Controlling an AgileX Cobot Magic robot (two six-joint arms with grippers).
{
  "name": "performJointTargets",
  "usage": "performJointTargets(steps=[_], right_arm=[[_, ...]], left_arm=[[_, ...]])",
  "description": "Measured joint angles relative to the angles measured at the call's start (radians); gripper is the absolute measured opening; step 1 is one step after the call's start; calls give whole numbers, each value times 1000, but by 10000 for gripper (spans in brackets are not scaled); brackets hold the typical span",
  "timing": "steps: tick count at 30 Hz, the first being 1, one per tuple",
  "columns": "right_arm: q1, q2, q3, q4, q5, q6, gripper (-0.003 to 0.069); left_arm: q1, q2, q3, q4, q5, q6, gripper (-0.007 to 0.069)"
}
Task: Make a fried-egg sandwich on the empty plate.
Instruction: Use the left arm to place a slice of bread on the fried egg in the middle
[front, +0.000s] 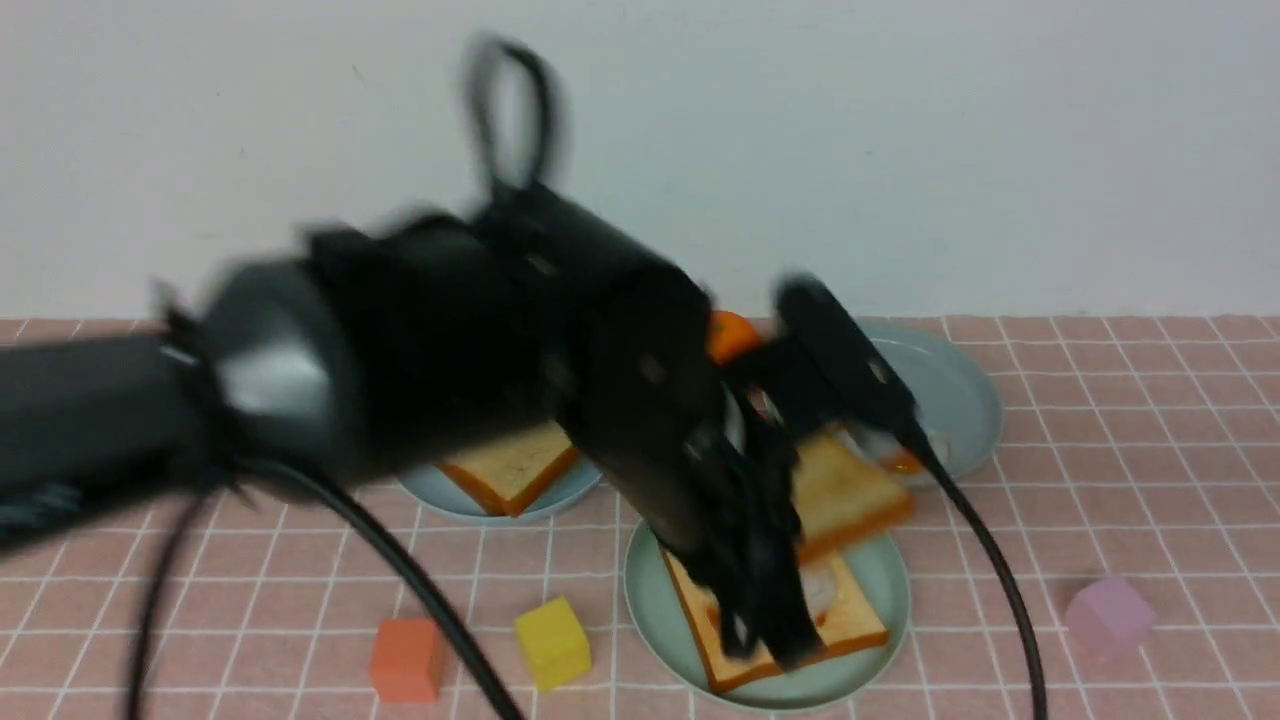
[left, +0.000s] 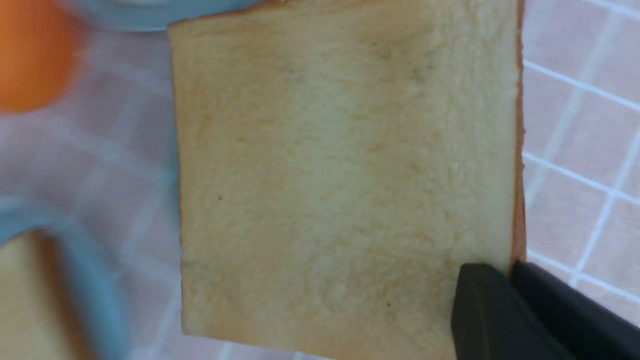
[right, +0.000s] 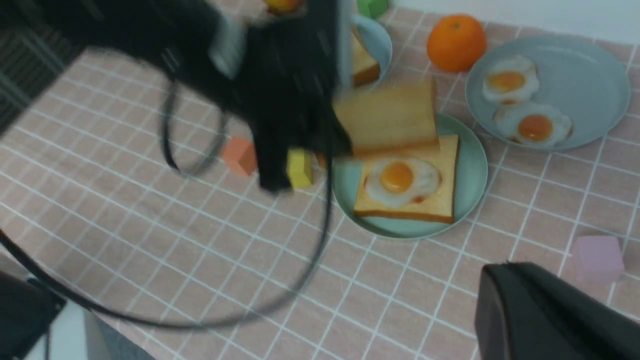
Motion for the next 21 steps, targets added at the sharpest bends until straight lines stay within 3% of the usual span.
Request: performJointTargets(steps=[7, 21], right_arm=[[0, -26, 0, 2, 0, 16, 4], [0, -26, 0, 7, 0, 20, 6]], left_arm=[[-10, 95, 1, 29, -77, 7, 50], [-9, 129, 1, 101, -51, 26, 46]])
